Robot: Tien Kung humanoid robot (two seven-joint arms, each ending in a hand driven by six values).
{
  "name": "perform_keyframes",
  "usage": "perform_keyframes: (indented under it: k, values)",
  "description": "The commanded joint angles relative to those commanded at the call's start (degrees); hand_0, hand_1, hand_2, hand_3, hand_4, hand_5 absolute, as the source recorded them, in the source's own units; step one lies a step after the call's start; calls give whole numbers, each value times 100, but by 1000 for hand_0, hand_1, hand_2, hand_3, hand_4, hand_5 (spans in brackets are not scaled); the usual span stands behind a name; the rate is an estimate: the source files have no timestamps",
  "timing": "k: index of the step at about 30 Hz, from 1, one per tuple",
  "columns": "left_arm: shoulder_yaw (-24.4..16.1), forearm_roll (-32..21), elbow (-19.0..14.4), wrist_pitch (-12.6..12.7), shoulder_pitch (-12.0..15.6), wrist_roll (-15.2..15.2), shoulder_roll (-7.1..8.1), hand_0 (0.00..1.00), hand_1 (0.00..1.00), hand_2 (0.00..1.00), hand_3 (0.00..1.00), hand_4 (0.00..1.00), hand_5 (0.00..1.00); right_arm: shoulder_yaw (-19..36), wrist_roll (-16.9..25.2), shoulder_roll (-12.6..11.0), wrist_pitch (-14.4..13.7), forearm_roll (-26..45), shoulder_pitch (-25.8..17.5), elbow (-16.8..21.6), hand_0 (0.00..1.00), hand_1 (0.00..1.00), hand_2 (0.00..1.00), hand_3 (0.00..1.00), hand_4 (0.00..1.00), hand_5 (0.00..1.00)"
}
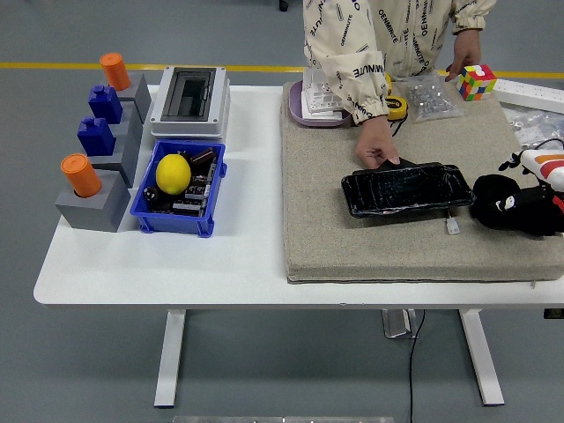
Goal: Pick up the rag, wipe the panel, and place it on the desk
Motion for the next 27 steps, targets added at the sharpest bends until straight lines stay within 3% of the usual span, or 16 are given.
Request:
perform_keyframes:
  k: [18,27]
  values:
    - [-28,-4,0,-1,9,-2,-31,650,697,745,567,600,477,480,-25,-124,-39,-150,-289,361,750,730,808,791,998,538]
    - [7,-33,0,1,-14,-15,-35,650,697,746,566,600,477,509,23,63,-47,-93,-316,-158,750,730,809,790,998,538]
